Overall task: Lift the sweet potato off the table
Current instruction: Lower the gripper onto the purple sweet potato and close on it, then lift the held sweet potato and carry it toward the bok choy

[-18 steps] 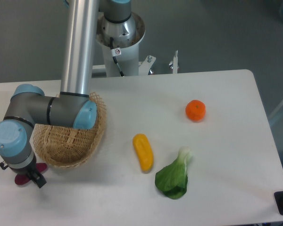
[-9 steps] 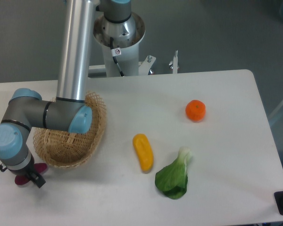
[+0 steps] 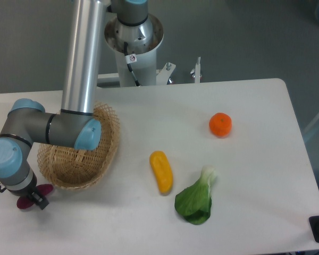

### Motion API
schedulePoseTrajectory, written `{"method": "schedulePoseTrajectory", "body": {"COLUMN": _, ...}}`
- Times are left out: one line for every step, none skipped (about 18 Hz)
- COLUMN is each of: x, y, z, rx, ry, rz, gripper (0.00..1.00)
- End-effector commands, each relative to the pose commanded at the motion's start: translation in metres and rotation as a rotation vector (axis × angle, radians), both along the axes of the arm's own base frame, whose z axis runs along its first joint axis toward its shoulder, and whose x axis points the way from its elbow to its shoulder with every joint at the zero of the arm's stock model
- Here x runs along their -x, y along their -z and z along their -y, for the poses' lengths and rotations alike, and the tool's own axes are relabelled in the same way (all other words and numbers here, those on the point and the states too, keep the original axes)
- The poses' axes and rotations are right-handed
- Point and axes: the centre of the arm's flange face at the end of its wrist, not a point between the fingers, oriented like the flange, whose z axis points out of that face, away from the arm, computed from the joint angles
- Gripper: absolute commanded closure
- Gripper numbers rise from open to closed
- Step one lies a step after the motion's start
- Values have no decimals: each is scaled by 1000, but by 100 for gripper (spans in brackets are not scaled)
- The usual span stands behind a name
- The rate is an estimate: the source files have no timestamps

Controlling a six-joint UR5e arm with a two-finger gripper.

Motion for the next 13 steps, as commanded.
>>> {"method": "schedulePoseTrajectory", "body": {"x": 1, "y": -4, "z": 0, "rx": -6, "ry": -2, "rz": -1, "gripper": 72}}
{"method": "schedulePoseTrajectory", "body": {"x": 1, "y": -7, "z": 0, "rx": -11, "ry": 0, "rz": -1, "gripper": 72}}
{"method": "schedulePoseTrajectory", "body": {"x": 1, "y": -12, "z": 0, "rx": -18, "ry": 0, "rz": -3, "gripper": 73}}
{"method": "schedulePoseTrajectory", "body": {"x": 1, "y": -15, "z": -1, "rx": -22, "ry": 2, "rz": -2, "gripper": 73}}
{"method": "schedulePoseTrajectory", "body": {"x": 1, "y": -20, "z": -1, "rx": -30, "ry": 0, "rz": -2, "gripper": 73}}
{"method": "schedulePoseTrajectory", "body": {"x": 2, "y": -26, "z": 0, "rx": -37, "ry": -1, "rz": -3, "gripper": 73}}
{"method": "schedulePoseTrajectory", "body": {"x": 6, "y": -32, "z": 2, "rx": -45, "ry": -6, "rz": -5, "gripper": 73}}
{"method": "schedulePoseTrajectory", "body": {"x": 13, "y": -40, "z": 3, "rx": -54, "ry": -16, "rz": -7, "gripper": 73}}
{"method": "schedulePoseTrajectory", "body": {"x": 26, "y": -50, "z": 5, "rx": -67, "ry": -35, "rz": -10, "gripper": 73}}
{"method": "schedulePoseTrajectory", "body": {"x": 36, "y": -57, "z": 6, "rx": -78, "ry": -47, "rz": -13, "gripper": 73}}
{"method": "schedulePoseTrajectory", "body": {"x": 50, "y": -64, "z": 8, "rx": -87, "ry": -59, "rz": -18, "gripper": 73}}
{"method": "schedulePoseTrajectory", "body": {"x": 67, "y": -70, "z": 6, "rx": -102, "ry": -78, "rz": -24, "gripper": 73}}
{"method": "schedulePoseTrajectory", "body": {"x": 81, "y": -73, "z": 5, "rx": -109, "ry": -94, "rz": -27, "gripper": 73}}
